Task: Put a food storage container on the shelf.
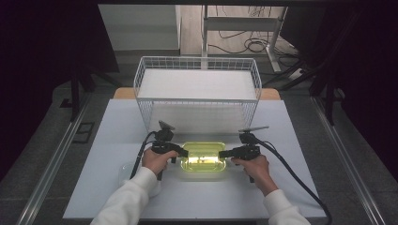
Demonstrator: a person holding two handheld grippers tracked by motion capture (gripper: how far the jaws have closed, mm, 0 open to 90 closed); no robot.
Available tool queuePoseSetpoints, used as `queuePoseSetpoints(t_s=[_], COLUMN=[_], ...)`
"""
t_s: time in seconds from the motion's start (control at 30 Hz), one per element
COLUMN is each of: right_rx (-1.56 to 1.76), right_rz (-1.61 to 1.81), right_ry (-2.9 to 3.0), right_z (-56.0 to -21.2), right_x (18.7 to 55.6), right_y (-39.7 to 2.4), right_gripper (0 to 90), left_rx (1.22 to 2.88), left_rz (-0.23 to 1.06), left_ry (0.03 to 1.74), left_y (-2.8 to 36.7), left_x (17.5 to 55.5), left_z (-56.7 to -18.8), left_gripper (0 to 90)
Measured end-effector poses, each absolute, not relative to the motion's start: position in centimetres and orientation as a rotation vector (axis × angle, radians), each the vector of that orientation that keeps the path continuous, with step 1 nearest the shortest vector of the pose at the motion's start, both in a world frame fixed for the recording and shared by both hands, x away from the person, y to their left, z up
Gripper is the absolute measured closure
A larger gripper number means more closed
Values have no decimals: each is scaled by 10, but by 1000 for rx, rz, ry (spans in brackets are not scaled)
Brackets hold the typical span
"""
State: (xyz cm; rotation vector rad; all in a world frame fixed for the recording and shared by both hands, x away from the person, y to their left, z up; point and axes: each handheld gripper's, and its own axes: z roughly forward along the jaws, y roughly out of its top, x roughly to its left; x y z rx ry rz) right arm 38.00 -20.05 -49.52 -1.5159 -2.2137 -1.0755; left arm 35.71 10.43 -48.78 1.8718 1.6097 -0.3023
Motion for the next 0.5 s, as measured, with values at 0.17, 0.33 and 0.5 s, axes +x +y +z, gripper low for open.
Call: queuePoseSetpoints(t_s=[0.17,0.33,0.5], right_rx=[-1512,-1506,-1498], right_rz=[-1104,-1139,-1172], right_ry=[-2209,-2221,-2224], right_z=[-491,-486,-479], right_x=[379,376,374], right_y=[-203,-205,-207], right_gripper=[733,758,769], left_rx=[1824,1824,1822], left_rz=[-314,-287,-283], left_ry=[1566,1546,1513], left_y=[108,108,109], left_x=[354,351,347], left_z=[-482,-477,-473], left_gripper=[729,749,754])
